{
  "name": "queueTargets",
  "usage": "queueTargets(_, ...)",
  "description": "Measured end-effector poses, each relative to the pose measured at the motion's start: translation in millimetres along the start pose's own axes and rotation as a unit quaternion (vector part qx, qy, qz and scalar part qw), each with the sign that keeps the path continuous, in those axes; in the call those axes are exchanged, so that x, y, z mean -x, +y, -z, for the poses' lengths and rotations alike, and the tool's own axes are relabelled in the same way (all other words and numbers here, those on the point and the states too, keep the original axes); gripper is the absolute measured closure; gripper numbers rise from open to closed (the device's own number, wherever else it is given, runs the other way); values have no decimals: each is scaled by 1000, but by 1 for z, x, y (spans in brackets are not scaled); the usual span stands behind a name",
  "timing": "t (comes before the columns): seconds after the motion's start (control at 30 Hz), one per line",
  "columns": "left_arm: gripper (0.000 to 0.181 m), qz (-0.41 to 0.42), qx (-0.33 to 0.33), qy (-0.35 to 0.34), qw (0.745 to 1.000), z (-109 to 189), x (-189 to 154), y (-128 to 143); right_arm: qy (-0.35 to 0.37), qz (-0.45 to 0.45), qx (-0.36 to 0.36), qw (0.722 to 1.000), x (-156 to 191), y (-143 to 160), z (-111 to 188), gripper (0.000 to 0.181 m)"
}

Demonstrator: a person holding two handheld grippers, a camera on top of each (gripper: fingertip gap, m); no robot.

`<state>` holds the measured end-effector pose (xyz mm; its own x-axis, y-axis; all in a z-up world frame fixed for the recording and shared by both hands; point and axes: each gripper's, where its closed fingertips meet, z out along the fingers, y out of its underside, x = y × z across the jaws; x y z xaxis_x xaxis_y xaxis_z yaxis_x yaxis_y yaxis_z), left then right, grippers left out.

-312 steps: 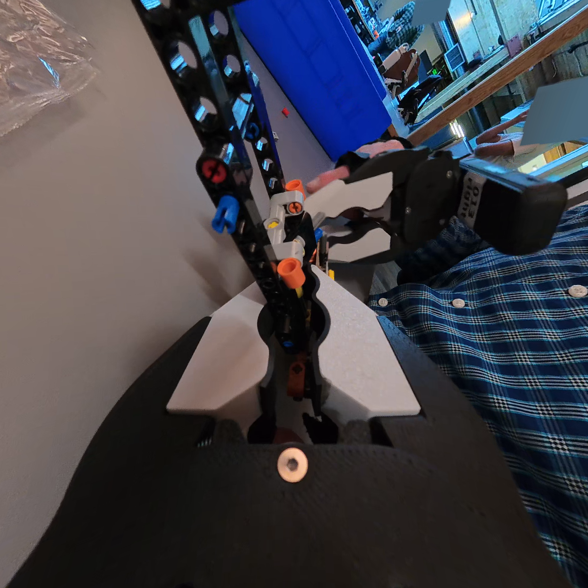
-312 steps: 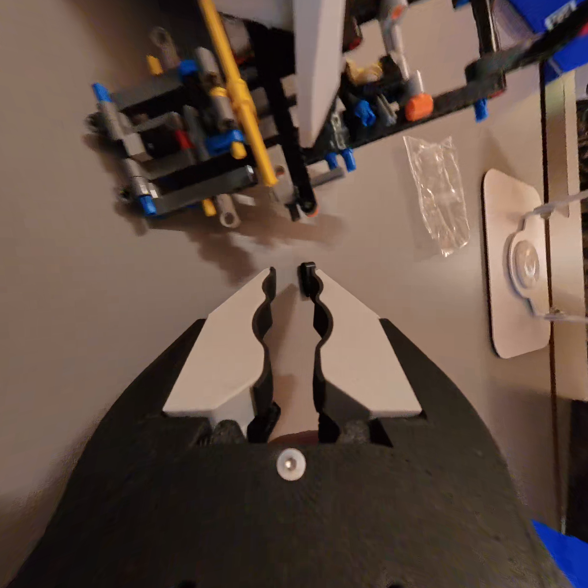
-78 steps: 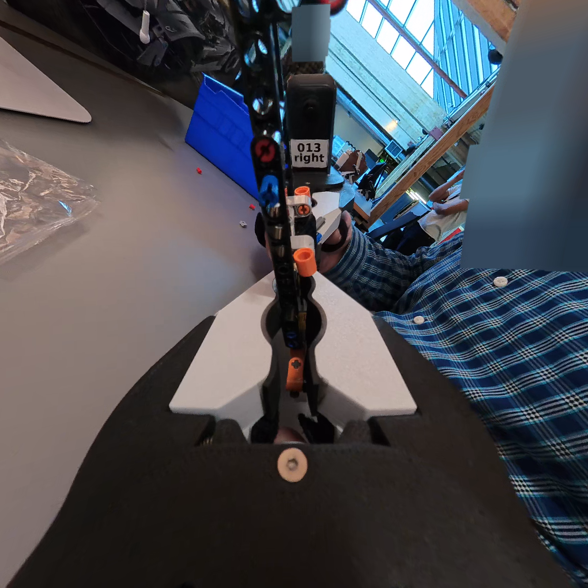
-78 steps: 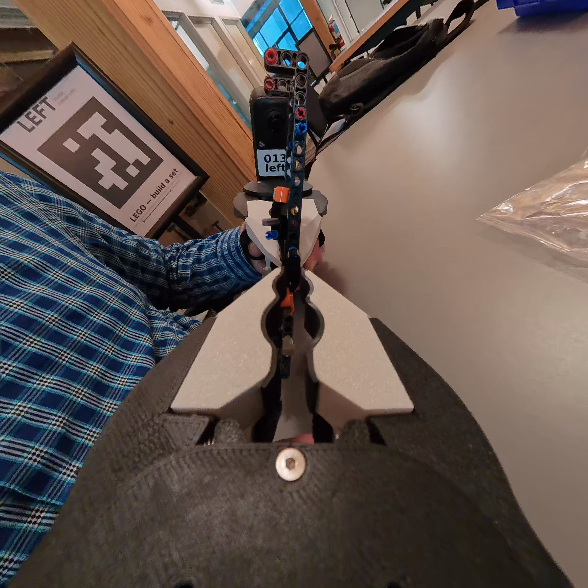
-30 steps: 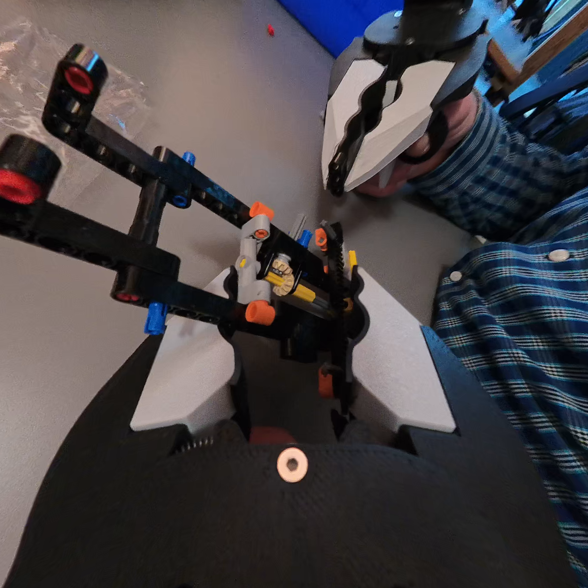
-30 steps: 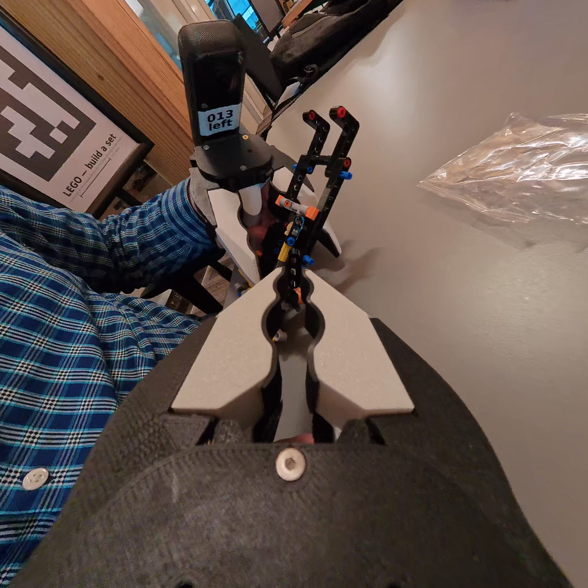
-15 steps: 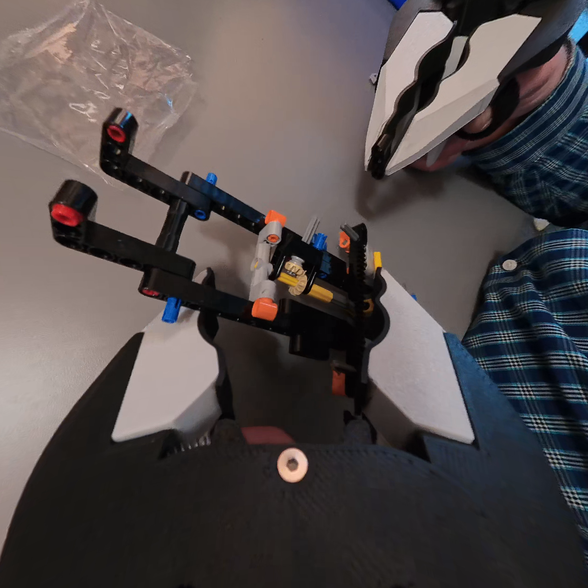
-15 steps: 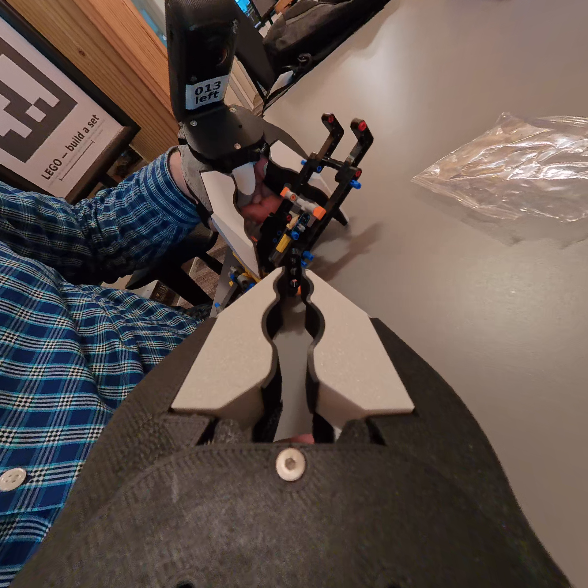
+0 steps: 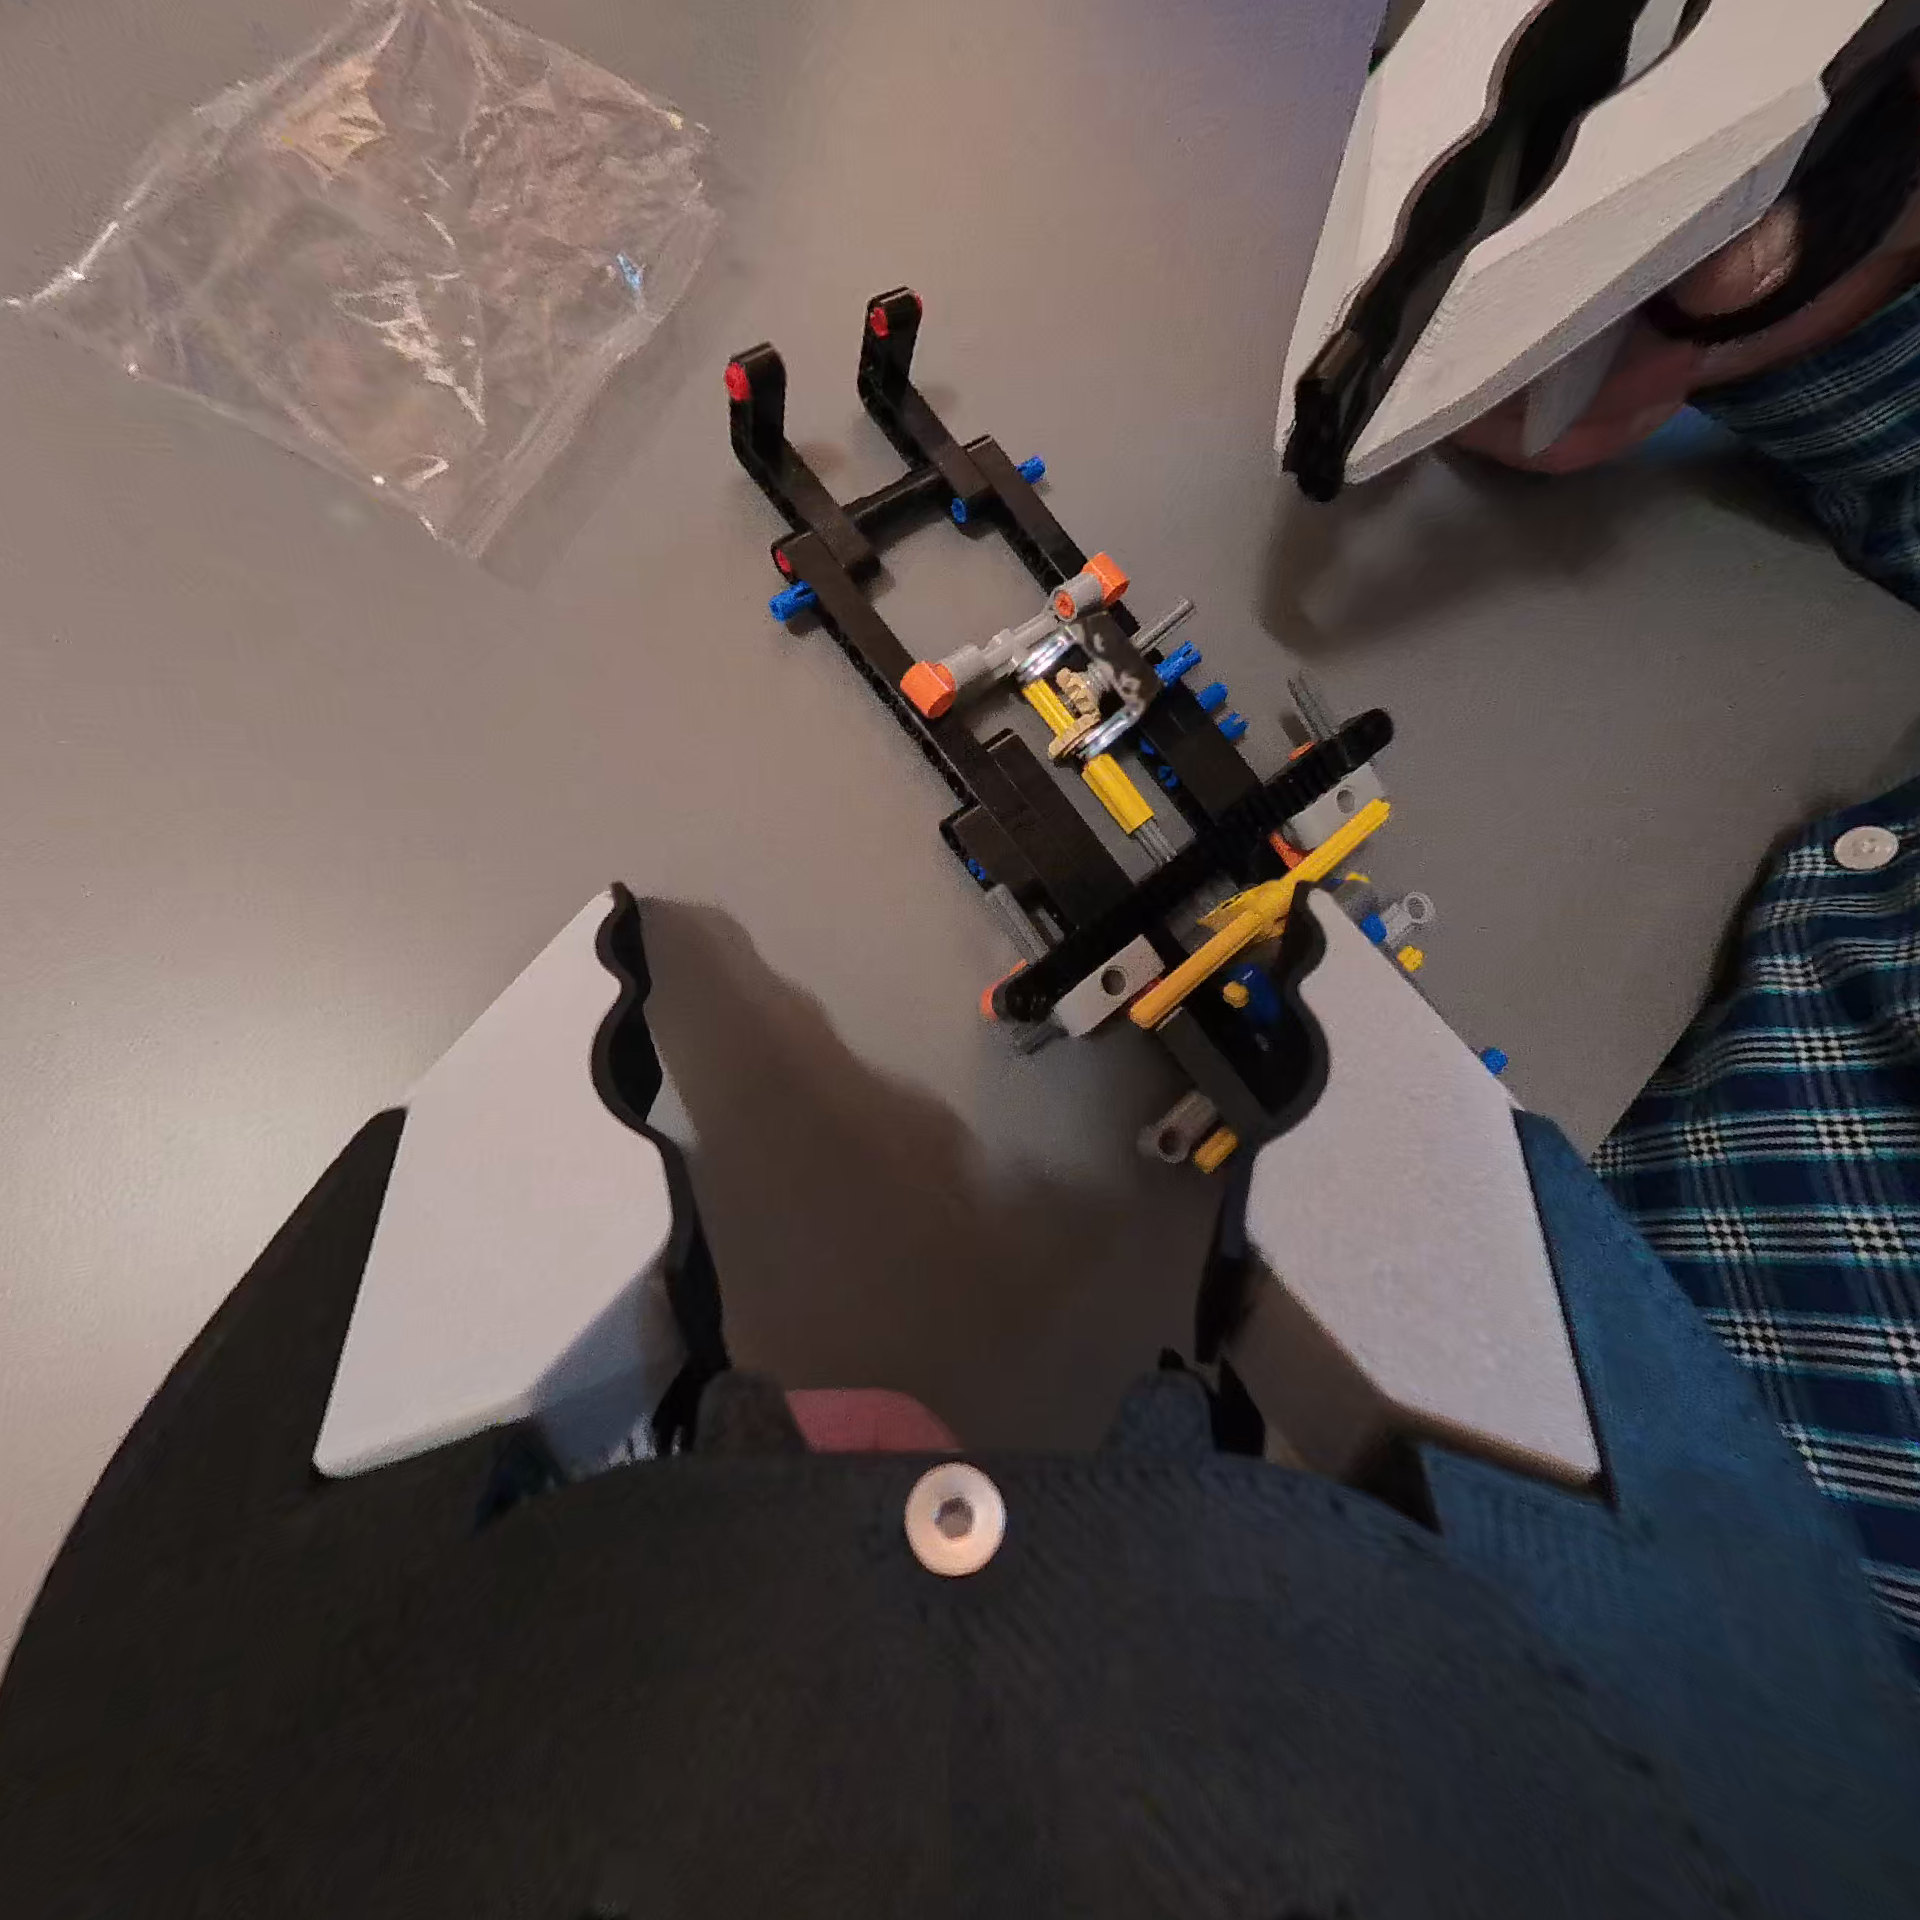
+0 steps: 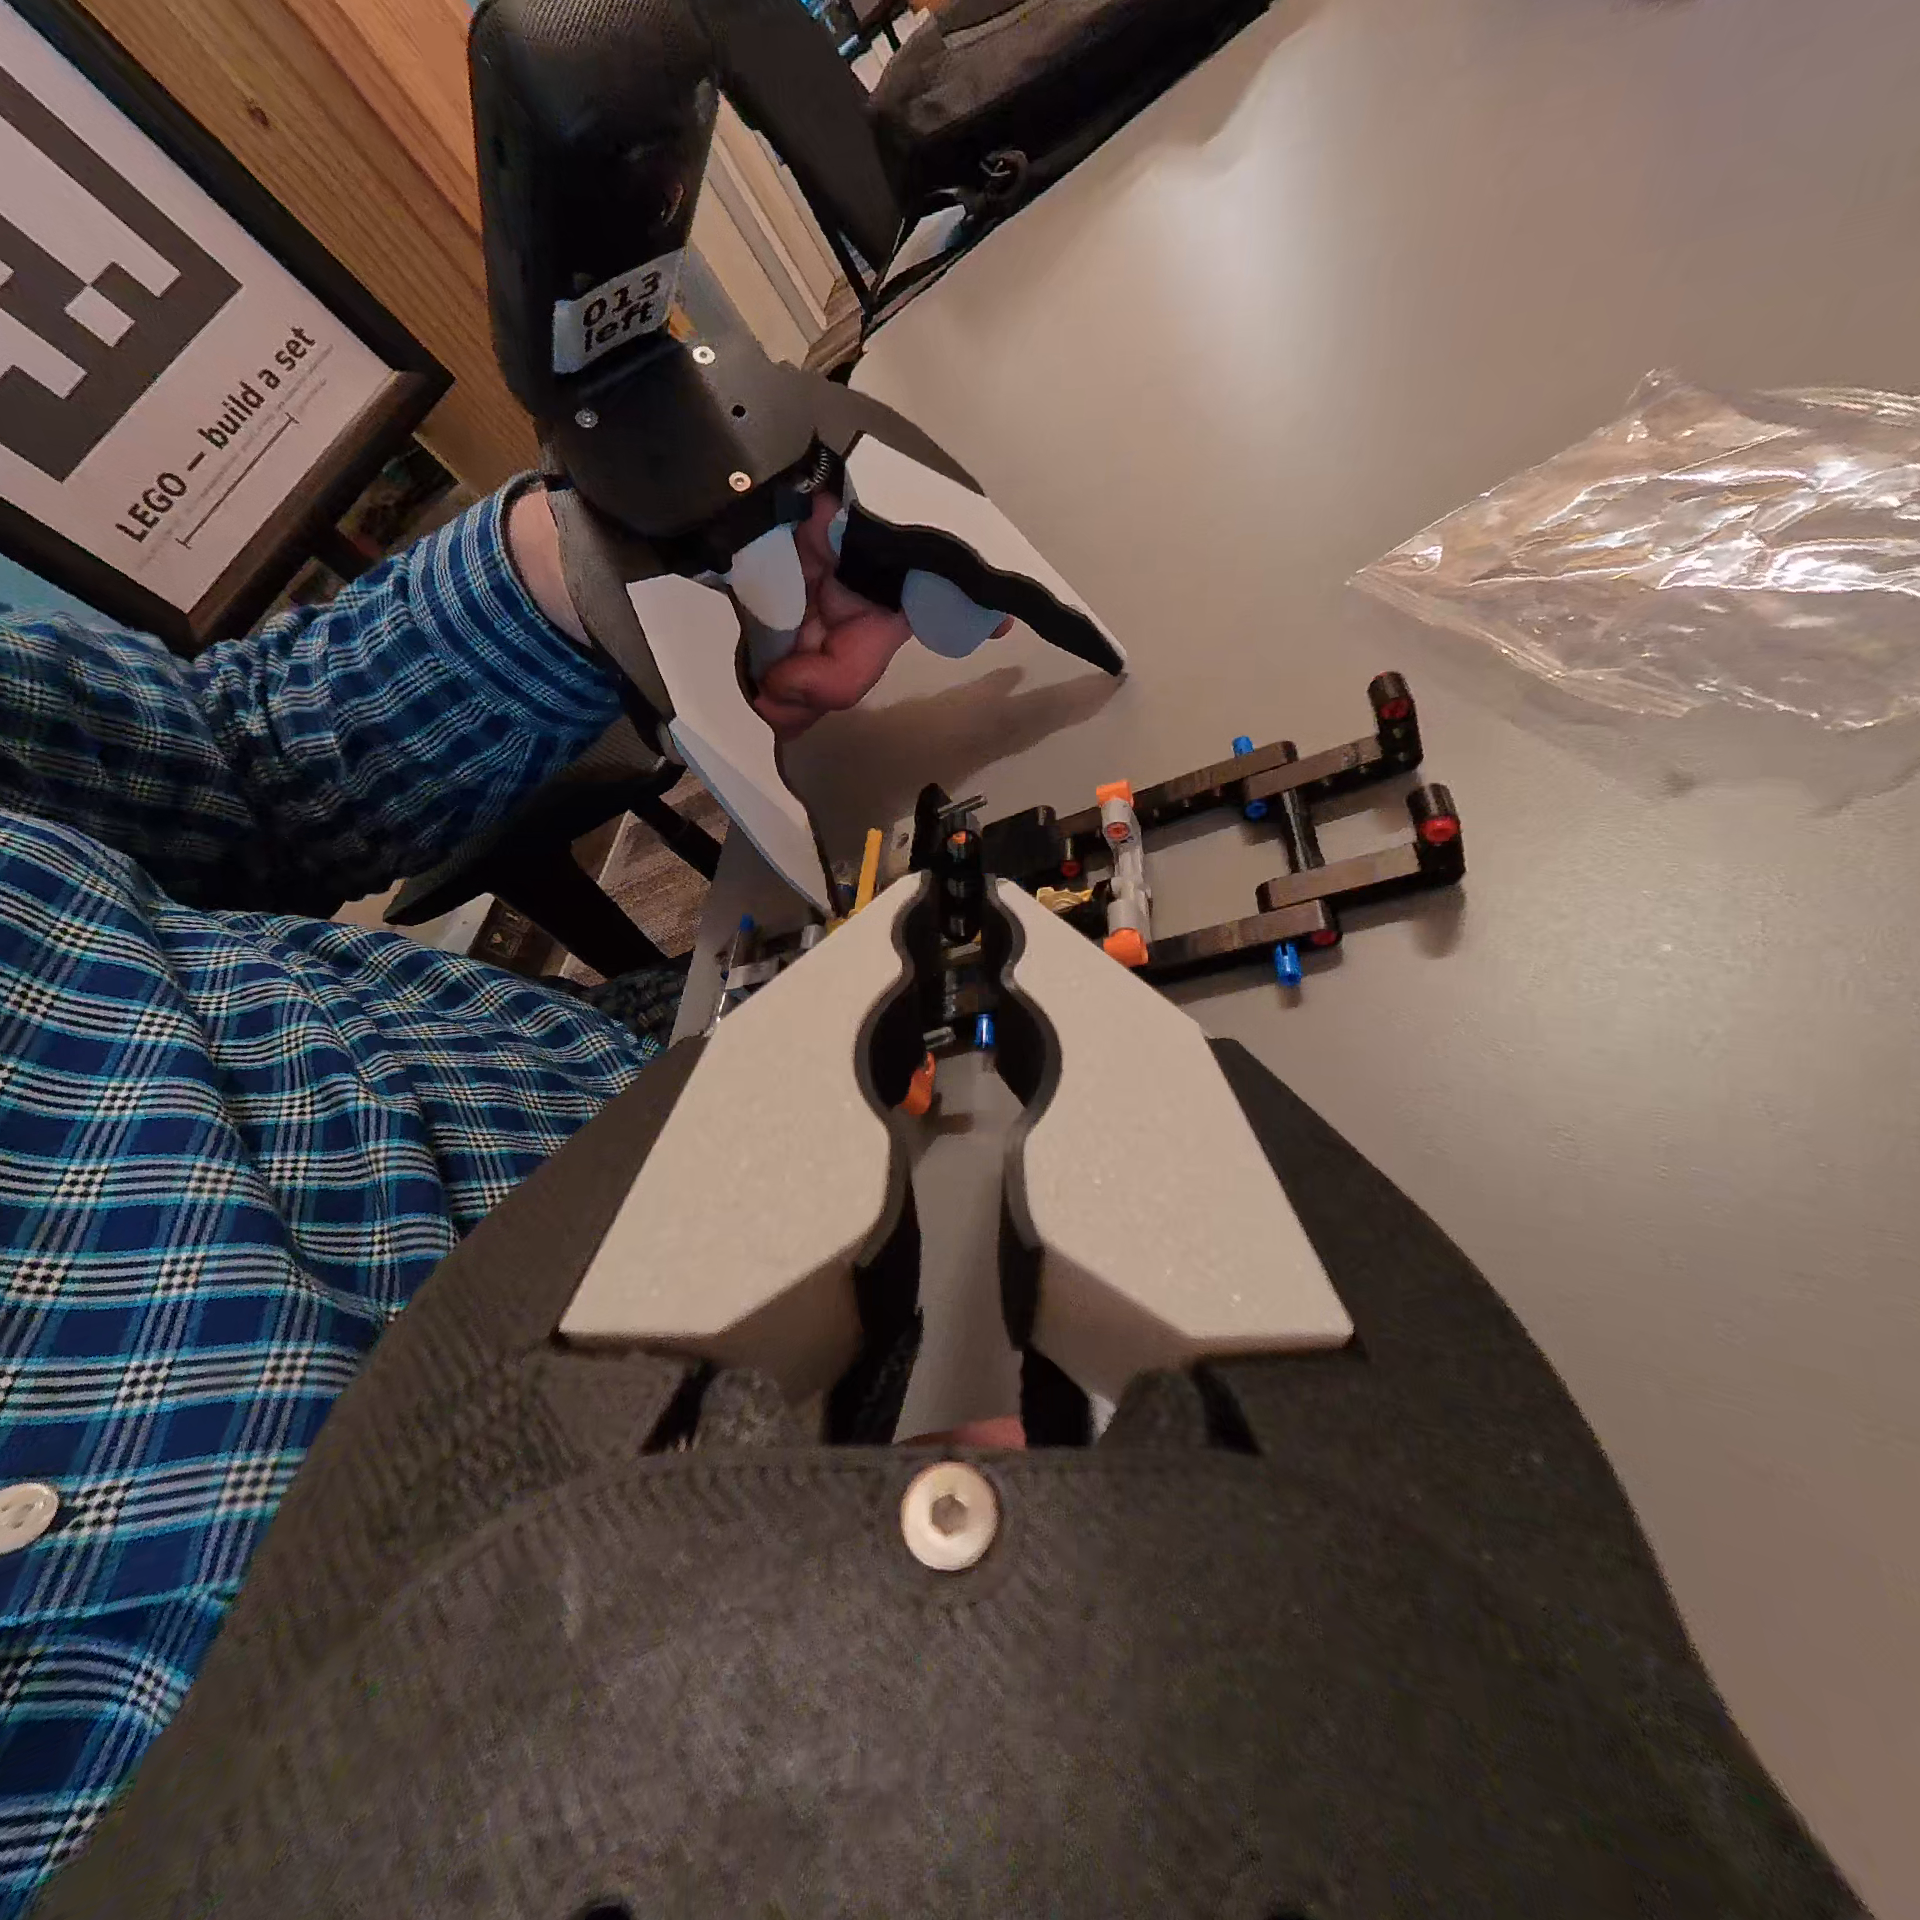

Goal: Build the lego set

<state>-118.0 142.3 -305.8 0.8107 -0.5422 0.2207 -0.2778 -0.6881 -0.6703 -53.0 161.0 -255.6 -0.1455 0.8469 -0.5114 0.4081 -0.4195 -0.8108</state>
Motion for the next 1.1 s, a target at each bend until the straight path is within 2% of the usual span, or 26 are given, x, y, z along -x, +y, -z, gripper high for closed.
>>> queueTargets(0.27,75,3,-47,-19,999,21,-12,5,10,0,-1,1000,-5,2,11,177)
queueTargets(0.47,83,-9,-78,-15,997,26,-22,4,90,73,76,990,-21,22,18,177)
queueTargets(0.67,77,-21,-74,-11,997,18,-39,6,110,114,134,978,-22,38,13,177)
queueTargets(0.9,73,-59,-31,-34,997,1,-44,22,156,187,221,944,-34,54,18,177)
queueTargets(1.1,83,-68,-16,-36,997,-1,-39,24,166,219,241,931,-35,58,21,174)
